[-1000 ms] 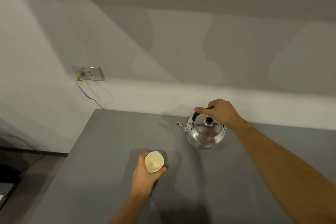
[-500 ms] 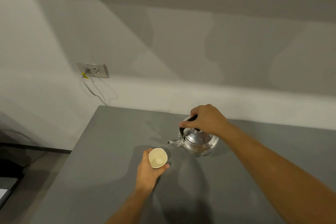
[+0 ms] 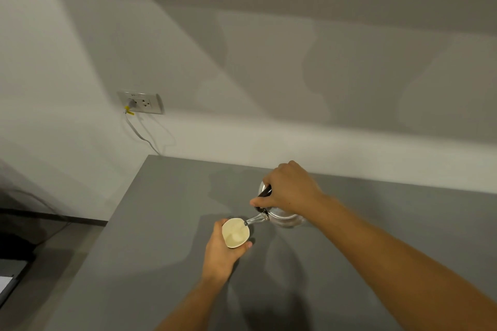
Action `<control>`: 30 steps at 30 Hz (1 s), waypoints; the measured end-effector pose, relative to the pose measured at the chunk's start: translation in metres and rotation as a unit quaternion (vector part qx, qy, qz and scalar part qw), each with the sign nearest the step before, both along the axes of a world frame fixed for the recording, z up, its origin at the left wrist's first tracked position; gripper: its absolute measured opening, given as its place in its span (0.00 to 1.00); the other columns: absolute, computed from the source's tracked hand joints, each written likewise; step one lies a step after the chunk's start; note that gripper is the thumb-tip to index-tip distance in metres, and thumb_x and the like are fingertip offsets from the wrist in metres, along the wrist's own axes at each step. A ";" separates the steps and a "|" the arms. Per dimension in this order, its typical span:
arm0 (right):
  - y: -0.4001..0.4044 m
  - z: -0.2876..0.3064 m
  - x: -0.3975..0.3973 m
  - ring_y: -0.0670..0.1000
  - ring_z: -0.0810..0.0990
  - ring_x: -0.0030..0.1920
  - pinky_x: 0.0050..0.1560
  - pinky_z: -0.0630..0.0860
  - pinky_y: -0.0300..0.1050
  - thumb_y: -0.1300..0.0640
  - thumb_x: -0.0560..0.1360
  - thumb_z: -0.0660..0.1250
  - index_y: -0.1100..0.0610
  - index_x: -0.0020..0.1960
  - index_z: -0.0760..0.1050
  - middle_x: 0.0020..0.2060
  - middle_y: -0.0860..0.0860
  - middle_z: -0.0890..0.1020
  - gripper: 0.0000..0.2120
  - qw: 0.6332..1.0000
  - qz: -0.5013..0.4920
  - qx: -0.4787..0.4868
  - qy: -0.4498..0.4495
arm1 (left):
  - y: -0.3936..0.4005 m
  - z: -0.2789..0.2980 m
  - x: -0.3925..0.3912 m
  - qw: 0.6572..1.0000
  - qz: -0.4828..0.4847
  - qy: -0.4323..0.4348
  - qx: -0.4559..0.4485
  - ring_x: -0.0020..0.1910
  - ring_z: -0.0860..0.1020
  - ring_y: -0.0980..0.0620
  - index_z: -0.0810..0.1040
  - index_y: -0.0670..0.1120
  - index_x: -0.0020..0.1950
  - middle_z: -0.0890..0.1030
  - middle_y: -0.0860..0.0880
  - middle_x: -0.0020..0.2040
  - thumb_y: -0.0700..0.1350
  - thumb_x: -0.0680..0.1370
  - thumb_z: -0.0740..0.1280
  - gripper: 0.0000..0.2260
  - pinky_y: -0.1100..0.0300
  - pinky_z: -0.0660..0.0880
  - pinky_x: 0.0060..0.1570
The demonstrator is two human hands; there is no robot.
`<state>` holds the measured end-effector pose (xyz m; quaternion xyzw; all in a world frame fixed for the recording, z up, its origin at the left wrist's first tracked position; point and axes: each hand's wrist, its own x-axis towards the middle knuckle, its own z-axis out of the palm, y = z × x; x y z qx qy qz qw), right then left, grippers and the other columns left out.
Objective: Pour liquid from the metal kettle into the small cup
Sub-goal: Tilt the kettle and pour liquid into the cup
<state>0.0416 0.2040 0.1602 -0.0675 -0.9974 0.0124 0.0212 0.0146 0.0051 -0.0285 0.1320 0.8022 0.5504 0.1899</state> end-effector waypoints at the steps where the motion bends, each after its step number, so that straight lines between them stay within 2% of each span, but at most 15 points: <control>1: -0.002 0.001 0.000 0.53 0.72 0.36 0.41 0.65 0.47 0.26 0.66 0.62 0.51 0.33 0.76 0.27 0.48 0.76 0.27 1.000 0.006 0.012 0.000 | 0.000 0.000 0.000 1.000 0.000 -0.001 0.000 0.52 0.78 0.70 0.70 0.71 0.52 0.80 0.70 0.52 0.48 0.63 0.85 0.31 0.76 0.72 0.44; 3: -0.007 0.004 0.000 0.52 0.72 0.36 0.41 0.61 0.46 0.28 0.67 0.63 0.52 0.34 0.78 0.29 0.49 0.78 0.27 0.999 0.020 0.035 0.006 | -0.001 0.000 0.001 1.000 0.003 -0.005 -0.003 0.52 0.77 0.70 0.71 0.68 0.53 0.81 0.68 0.51 0.49 0.63 0.85 0.30 0.74 0.73 0.43; 6: -0.014 0.010 0.003 0.52 0.72 0.36 0.31 0.52 0.42 0.30 0.66 0.65 0.52 0.34 0.79 0.31 0.49 0.80 0.25 0.997 0.029 0.066 0.028 | -0.001 0.000 0.001 1.000 0.003 -0.006 -0.004 0.52 0.78 0.70 0.72 0.65 0.54 0.80 0.68 0.51 0.49 0.63 0.85 0.29 0.76 0.72 0.43; 8: -0.018 0.014 0.006 0.52 0.71 0.36 0.30 0.48 0.40 0.30 0.66 0.65 0.52 0.33 0.78 0.31 0.49 0.80 0.24 0.995 0.030 0.086 0.034 | 0.000 0.001 0.001 1.000 0.001 -0.002 -0.007 0.52 0.78 0.70 0.72 0.65 0.53 0.80 0.69 0.52 0.49 0.63 0.85 0.29 0.77 0.72 0.43; 10: -0.021 0.015 0.005 0.53 0.69 0.37 0.31 0.51 0.43 0.30 0.67 0.65 0.51 0.33 0.75 0.32 0.50 0.80 0.24 0.995 0.033 0.087 0.033 | 0.000 0.001 0.001 1.000 -0.001 0.000 -0.007 0.52 0.78 0.69 0.72 0.64 0.54 0.80 0.69 0.52 0.49 0.63 0.85 0.28 0.77 0.72 0.43; 14: -0.022 0.014 0.003 0.53 0.70 0.37 0.43 0.58 0.46 0.31 0.69 0.64 0.51 0.33 0.72 0.32 0.50 0.79 0.23 0.996 0.049 0.076 0.012 | -0.001 0.000 0.001 1.000 0.001 -0.004 -0.009 0.51 0.79 0.68 0.72 0.61 0.54 0.81 0.66 0.51 0.48 0.63 0.85 0.28 0.73 0.73 0.42; 17: -0.023 0.014 0.002 0.53 0.72 0.38 0.45 0.60 0.47 0.31 0.70 0.64 0.52 0.33 0.72 0.33 0.51 0.79 0.24 0.995 0.051 0.080 0.003 | -0.001 -0.001 0.001 1.000 0.006 -0.007 -0.009 0.50 0.79 0.68 0.73 0.60 0.54 0.83 0.62 0.51 0.47 0.63 0.85 0.28 0.75 0.73 0.42; 21: -0.024 0.014 0.002 0.53 0.72 0.40 0.48 0.66 0.48 0.31 0.70 0.64 0.52 0.34 0.71 0.32 0.50 0.78 0.24 0.996 0.046 0.077 -0.004 | -0.002 -0.001 0.001 1.000 0.003 -0.004 -0.012 0.50 0.79 0.69 0.72 0.61 0.54 0.82 0.64 0.51 0.48 0.63 0.85 0.28 0.75 0.73 0.42; 25: -0.026 0.016 0.003 0.53 0.71 0.40 0.46 0.62 0.47 0.31 0.70 0.65 0.52 0.33 0.70 0.31 0.50 0.76 0.24 0.995 0.054 0.082 0.002 | -0.002 0.000 0.001 1.000 0.004 -0.004 -0.013 0.51 0.78 0.69 0.72 0.61 0.54 0.83 0.61 0.52 0.47 0.64 0.85 0.28 0.75 0.73 0.43; 29: -0.027 0.018 0.003 0.53 0.69 0.39 0.48 0.63 0.49 0.32 0.72 0.64 0.53 0.34 0.71 0.31 0.50 0.74 0.24 0.993 0.064 0.100 -0.002 | -0.002 -0.001 0.001 1.000 0.000 -0.004 -0.012 0.51 0.79 0.69 0.72 0.61 0.54 0.81 0.66 0.51 0.48 0.64 0.85 0.28 0.74 0.73 0.43; 30: -0.028 0.018 0.004 0.53 0.69 0.39 0.49 0.63 0.49 0.33 0.72 0.64 0.54 0.34 0.71 0.31 0.50 0.73 0.24 0.992 0.066 0.105 -0.003 | -0.002 0.000 0.001 1.000 0.000 -0.006 -0.012 0.51 0.79 0.68 0.72 0.60 0.55 0.82 0.65 0.51 0.48 0.64 0.85 0.28 0.74 0.73 0.43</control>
